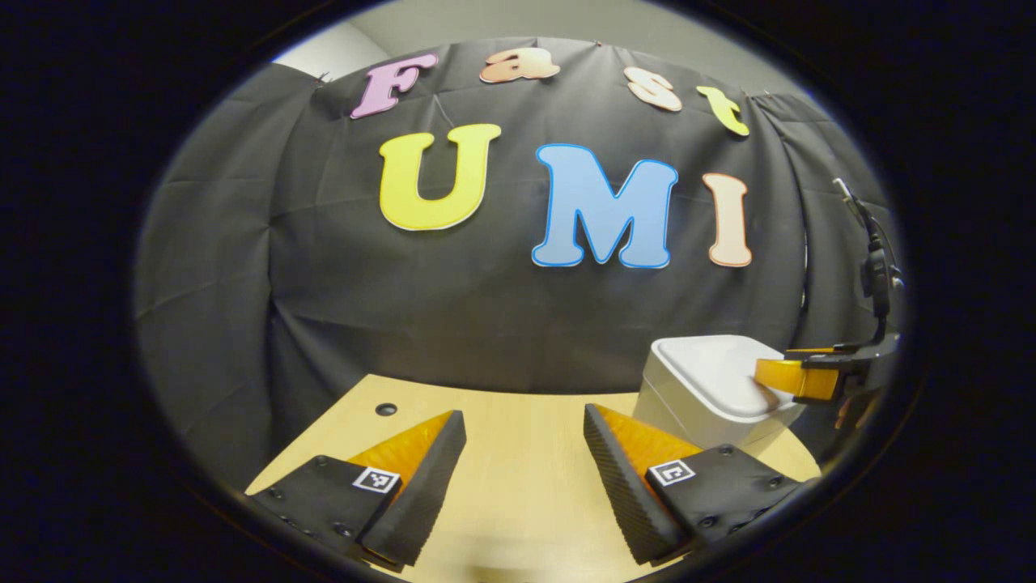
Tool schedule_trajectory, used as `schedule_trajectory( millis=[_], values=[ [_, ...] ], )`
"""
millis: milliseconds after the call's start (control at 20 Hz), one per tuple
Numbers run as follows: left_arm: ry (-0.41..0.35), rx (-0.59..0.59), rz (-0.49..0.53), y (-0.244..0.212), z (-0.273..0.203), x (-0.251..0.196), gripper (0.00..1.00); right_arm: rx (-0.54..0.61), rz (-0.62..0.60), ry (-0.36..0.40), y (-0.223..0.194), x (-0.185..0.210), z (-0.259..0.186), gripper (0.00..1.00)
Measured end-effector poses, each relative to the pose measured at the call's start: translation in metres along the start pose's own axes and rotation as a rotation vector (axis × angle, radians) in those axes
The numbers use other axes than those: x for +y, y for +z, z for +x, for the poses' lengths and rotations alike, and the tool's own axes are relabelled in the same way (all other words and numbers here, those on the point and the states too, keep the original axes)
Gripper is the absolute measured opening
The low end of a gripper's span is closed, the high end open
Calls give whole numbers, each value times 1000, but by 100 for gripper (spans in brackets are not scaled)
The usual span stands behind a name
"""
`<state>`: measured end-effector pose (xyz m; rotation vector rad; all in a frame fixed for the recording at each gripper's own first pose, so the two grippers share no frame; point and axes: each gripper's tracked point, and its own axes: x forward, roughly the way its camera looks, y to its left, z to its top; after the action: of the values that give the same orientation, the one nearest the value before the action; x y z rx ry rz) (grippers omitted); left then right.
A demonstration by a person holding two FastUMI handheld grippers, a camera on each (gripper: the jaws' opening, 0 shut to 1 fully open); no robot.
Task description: Press the lid of the desktop garbage bin to open it, pick up the crumpled paper on the desktop and throw it into the bin, then pick up the pop can on the desktop and drop it into the bin, and finally close the garbage bin lid.
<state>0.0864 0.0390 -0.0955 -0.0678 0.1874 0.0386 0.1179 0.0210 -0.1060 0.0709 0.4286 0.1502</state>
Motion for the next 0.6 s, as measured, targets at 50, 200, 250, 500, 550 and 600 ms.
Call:
schedule_trajectory(
  millis=[50, 200, 250, 500, 550, 600],
  values=[
    [-1, 1, 0, 1, 0, -1, 100, -6, -4, 0, 0, -1, 0, 87],
    [-6, 3, -1, -1, -1, -2, 100, -16, -14, -3, -2, 0, 0, 87],
    [-8, 2, 0, 0, -1, -4, 100, -18, -16, -4, -2, 0, 0, 87],
    [-16, -7, 5, 1, -5, -8, 100, -27, 6, -3, -8, -1, 0, 88],
    [-17, -7, 5, 2, -6, -9, 100, -38, 1, -9, -6, 0, 0, 88],
    [-17, -9, 5, 2, -8, -9, 100, -39, -5, -13, -7, 0, 0, 88]
  ],
)
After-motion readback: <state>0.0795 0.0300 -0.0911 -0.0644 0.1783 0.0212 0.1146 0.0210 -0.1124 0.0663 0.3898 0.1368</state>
